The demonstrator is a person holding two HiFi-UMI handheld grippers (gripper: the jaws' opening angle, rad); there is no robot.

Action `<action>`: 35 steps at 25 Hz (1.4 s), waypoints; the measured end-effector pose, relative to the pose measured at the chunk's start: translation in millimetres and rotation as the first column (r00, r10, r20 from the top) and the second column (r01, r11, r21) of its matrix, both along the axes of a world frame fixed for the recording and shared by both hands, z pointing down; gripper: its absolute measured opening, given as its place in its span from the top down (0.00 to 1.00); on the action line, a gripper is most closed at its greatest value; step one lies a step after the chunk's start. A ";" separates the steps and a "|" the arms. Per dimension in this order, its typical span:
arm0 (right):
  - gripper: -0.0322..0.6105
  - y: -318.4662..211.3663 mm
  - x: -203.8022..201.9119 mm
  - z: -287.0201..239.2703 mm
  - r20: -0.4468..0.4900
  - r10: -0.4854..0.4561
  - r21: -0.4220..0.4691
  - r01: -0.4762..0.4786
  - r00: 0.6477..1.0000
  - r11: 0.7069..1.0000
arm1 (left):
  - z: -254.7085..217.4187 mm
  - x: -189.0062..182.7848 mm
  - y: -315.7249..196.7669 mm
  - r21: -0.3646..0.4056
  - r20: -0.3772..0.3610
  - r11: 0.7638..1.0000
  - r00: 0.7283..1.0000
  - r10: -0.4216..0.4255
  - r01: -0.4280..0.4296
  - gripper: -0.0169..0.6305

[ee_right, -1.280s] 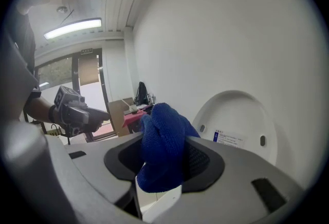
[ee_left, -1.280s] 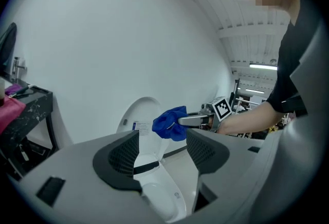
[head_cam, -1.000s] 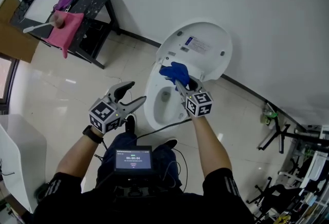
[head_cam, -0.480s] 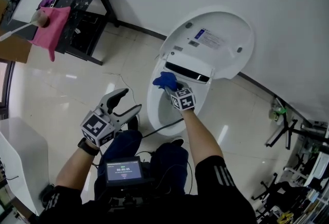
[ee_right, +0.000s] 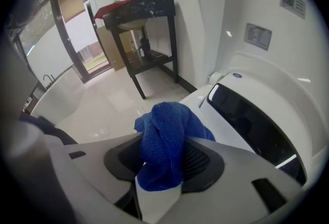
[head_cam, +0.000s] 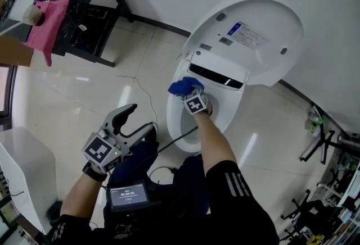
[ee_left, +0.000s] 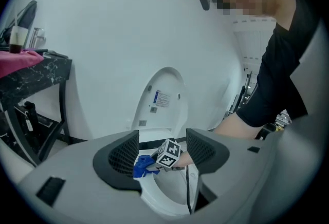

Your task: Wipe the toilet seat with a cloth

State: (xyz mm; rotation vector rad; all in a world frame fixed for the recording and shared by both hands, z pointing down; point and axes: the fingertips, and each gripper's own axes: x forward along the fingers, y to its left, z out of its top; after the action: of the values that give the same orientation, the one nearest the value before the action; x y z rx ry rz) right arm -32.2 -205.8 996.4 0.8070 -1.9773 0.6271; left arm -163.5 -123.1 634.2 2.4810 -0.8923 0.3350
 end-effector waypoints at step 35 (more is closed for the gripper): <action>0.63 21.8 84.9 57.1 -0.256 -0.203 -0.121 0.177 0.945 0.977 | 19.9 39.0 16.7 -0.042 0.022 0.999 1.000 -0.021 0.022 0.54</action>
State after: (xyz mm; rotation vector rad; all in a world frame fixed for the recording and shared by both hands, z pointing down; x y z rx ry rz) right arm 52.7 -184.0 1053.4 0.5976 -1.7384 0.4693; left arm -124.5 -106.3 654.1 2.4317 -0.9102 0.3710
